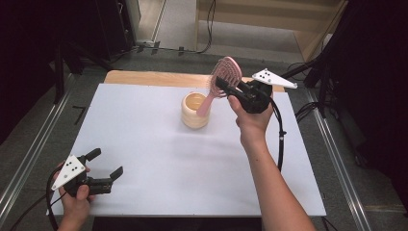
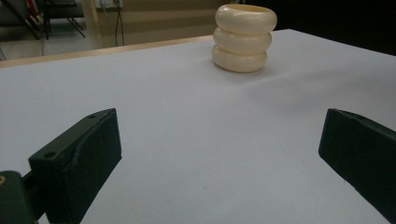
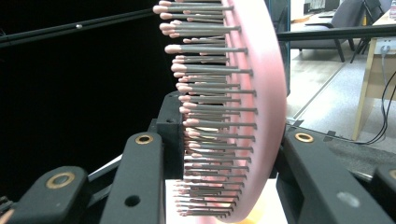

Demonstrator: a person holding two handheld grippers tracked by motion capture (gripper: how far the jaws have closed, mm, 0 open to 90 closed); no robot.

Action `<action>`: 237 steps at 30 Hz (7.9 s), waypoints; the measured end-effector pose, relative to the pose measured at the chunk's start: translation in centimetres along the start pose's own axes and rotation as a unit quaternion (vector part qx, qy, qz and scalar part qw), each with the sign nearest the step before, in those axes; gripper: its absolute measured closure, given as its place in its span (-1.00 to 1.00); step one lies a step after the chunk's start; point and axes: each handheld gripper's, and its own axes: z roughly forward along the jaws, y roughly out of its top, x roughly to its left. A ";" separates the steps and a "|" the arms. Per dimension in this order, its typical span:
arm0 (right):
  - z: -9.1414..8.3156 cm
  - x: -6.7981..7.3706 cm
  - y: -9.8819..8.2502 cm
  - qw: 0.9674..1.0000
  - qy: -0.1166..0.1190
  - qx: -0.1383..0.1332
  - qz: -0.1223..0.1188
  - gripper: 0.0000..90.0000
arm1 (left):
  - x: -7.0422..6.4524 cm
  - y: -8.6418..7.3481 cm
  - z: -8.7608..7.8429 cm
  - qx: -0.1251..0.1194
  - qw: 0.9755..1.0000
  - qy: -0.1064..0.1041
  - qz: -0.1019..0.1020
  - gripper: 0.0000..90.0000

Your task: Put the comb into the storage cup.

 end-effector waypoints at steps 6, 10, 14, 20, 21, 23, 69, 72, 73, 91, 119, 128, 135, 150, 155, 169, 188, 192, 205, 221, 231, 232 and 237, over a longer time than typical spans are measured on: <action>0.5 -0.3 0.6 1.000 -0.003 -0.001 0.002 0.37 | 0.0 0.0 0.0 -0.001 1.000 -0.001 0.000 -1.00; 0.8 -0.4 0.9 1.000 -0.005 -0.003 -0.003 0.37 | 0.0 0.0 0.0 0.000 1.000 -0.002 0.001 -1.00; 1.0 -0.5 1.2 1.000 -0.006 -0.005 -0.004 0.37 | 0.0 0.0 0.0 0.000 1.000 -0.002 0.002 -1.00; 1.3 -0.9 1.1 1.000 -0.012 -0.005 -0.003 0.37 | 0.0 0.0 0.0 0.000 1.000 -0.002 0.002 -1.00; 1.4 -1.0 1.1 1.000 -0.013 -0.005 -0.003 0.37 | 0.0 0.0 0.0 0.000 1.000 -0.002 0.003 -1.00; 1.6 -1.2 0.9 1.000 -0.015 -0.003 -0.003 0.37 | 0.0 0.0 0.0 0.000 1.000 -0.002 0.003 -1.00; 5.8 -2.7 -3.9 0.999 -0.047 0.013 0.019 0.37 | -0.2 0.0 0.0 0.002 1.000 -0.003 0.011 -1.00; 6.2 -2.8 -4.5 0.998 -0.049 0.021 0.024 0.37 | -0.2 0.0 0.0 0.001 1.000 -0.004 0.011 -1.00; 6.3 -2.9 -4.7 0.998 -0.050 0.023 0.024 0.37 | -0.2 0.0 0.0 0.001 1.000 -0.004 0.011 -1.00; 7.7 -3.0 -7.8 0.996 -0.058 0.046 0.041 0.36 | -0.3 0.0 0.1 0.004 1.000 -0.003 0.016 -1.00; 6.9 -4.5 -9.4 0.991 -0.064 0.067 0.092 -0.09 | -0.4 0.0 0.2 0.005 1.000 -0.004 0.019 -1.00; 6.1 -4.3 -9.3 0.993 -0.054 0.077 0.074 -0.62 | -0.3 0.0 0.1 0.004 1.000 -0.004 0.016 -1.00; 5.4 -3.5 -9.0 0.995 -0.047 0.084 0.035 -1.00 | -0.3 0.0 0.1 0.003 1.000 -0.004 0.018 -1.00; 3.2 -2.7 -8.8 0.997 -0.029 0.071 0.009 -1.00 | -0.3 0.0 0.1 0.002 1.000 -0.005 0.018 -1.00; 2.4 -2.6 -8.9 0.997 -0.030 0.070 0.001 -1.00 | -0.3 0.0 0.1 0.002 1.000 -0.005 0.018 -1.00; 0.1 -1.8 -9.2 0.998 -0.022 0.064 -0.015 -1.00 | -0.3 0.0 0.1 0.002 1.000 -0.004 0.018 -1.00; -2.8 -2.1 -10.6 0.997 -0.029 0.064 -0.021 -1.00 | -0.3 0.0 0.1 0.002 1.000 -0.004 0.018 -1.00; -3.5 -2.2 -10.8 0.997 -0.030 0.063 -0.022 -1.00 | -0.3 0.0 0.1 0.002 1.000 -0.004 0.017 -1.00; -5.7 -2.7 -11.4 0.997 -0.038 0.059 -0.023 -1.00 | -0.3 0.0 0.1 0.001 1.000 -0.004 0.019 -1.00; -8.4 -3.4 -12.5 0.997 -0.050 0.057 -0.022 -1.00 | -0.3 0.0 0.1 0.003 1.000 -0.005 0.020 -1.00; -10.0 -3.8 -13.1 0.996 -0.059 0.057 -0.025 -1.00 | -0.4 0.0 0.2 0.003 1.000 -0.004 0.022 -1.00; -10.1 -3.8 -13.2 0.996 -0.061 0.057 -0.026 -1.00 | -0.4 0.0 0.2 0.003 1.000 -0.003 0.022 -1.00; -10.9 -4.1 -13.6 0.996 -0.064 0.058 -0.026 -1.00 | -0.4 0.0 0.2 0.003 1.000 -0.003 0.022 -1.00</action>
